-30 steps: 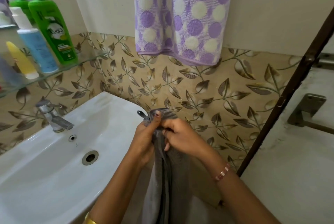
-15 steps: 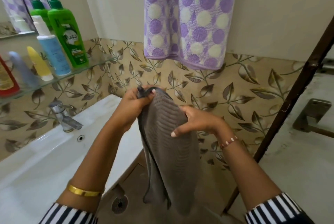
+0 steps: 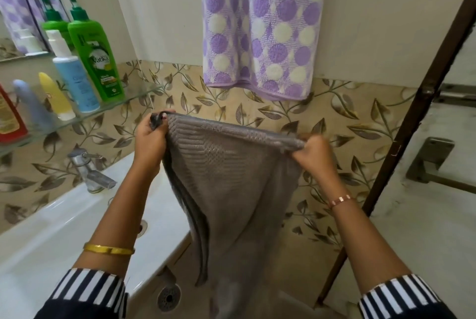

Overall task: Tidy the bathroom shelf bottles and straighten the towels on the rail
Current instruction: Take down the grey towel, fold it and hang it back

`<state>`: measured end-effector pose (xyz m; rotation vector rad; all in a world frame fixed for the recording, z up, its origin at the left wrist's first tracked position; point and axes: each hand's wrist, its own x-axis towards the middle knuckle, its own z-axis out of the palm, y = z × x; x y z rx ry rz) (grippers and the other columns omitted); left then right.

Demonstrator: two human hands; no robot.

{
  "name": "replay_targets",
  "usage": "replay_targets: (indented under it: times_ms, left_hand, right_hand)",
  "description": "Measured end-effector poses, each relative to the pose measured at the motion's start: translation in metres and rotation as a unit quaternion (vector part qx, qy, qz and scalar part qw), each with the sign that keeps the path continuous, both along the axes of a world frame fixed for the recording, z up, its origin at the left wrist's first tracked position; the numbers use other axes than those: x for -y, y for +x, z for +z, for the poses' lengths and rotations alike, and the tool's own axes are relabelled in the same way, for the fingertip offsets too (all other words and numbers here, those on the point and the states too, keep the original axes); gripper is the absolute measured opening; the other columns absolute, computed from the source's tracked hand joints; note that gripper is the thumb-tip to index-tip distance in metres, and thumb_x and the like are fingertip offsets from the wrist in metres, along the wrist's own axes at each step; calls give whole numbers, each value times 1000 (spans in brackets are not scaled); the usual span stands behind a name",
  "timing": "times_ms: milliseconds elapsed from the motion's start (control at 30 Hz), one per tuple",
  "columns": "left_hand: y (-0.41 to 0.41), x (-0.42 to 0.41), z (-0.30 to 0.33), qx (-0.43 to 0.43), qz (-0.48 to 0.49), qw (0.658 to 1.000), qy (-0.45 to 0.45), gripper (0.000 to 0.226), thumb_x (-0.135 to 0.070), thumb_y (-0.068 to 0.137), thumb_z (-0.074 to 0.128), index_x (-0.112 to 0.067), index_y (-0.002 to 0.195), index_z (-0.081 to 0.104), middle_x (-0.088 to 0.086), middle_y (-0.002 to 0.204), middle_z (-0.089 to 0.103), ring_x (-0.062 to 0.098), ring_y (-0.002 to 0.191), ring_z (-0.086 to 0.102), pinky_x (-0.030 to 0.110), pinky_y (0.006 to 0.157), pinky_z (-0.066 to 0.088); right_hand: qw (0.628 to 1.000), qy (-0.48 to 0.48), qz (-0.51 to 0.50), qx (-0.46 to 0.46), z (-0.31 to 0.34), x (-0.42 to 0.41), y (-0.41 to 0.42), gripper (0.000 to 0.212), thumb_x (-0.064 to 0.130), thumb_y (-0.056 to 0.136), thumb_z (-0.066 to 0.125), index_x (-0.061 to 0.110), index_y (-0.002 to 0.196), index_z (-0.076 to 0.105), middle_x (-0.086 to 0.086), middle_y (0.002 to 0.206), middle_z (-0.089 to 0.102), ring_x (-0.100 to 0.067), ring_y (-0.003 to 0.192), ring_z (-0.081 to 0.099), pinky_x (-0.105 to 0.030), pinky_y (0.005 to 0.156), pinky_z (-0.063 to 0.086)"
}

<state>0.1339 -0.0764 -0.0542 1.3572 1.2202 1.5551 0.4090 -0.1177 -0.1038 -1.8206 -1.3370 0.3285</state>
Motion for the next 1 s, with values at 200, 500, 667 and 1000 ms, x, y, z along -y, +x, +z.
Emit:
replay_targets:
  times_ms: [200, 500, 667, 1000]
  left_hand:
    - [-27, -7, -30, -407, 118, 905, 32, 22, -9, 92, 44, -1, 104, 60, 21, 91, 62, 31, 82, 53, 34, 67, 34]
    - [-47, 18, -36, 103, -214, 958, -163, 28, -38, 84, 53, -14, 91, 66, 2, 84, 72, 19, 82, 65, 31, 71, 57]
    - [-19, 10, -45, -225, -37, 968, -108, 31, -28, 93, 47, -6, 80, 65, 9, 74, 64, 27, 77, 58, 30, 62, 42]
    - [44, 58, -18, -47, -15, 999, -6, 36, -38, 88, 51, -12, 63, 56, 9, 63, 57, 21, 61, 54, 33, 57, 44]
  right_hand:
    - [993, 74, -5, -88, 23, 13, -5, 16, 15, 74, 71, 25, 67, 60, 3, 69, 63, -19, 72, 64, -35, 65, 56]
    - [776, 4, 354, -522, 32, 44, 14, 44, 17, 52, 85, 9, 93, 71, -7, 89, 74, -23, 87, 69, -27, 67, 58]
    - [896, 32, 22, -442, 21, 13, -14, 18, 11, 79, 70, 2, 93, 65, -8, 79, 69, -20, 72, 65, -15, 53, 54]
    - [957, 197, 70, -202, 48, 28, -104, 14, 21, 80, 70, 16, 81, 57, 9, 64, 58, 2, 51, 53, -6, 48, 42]
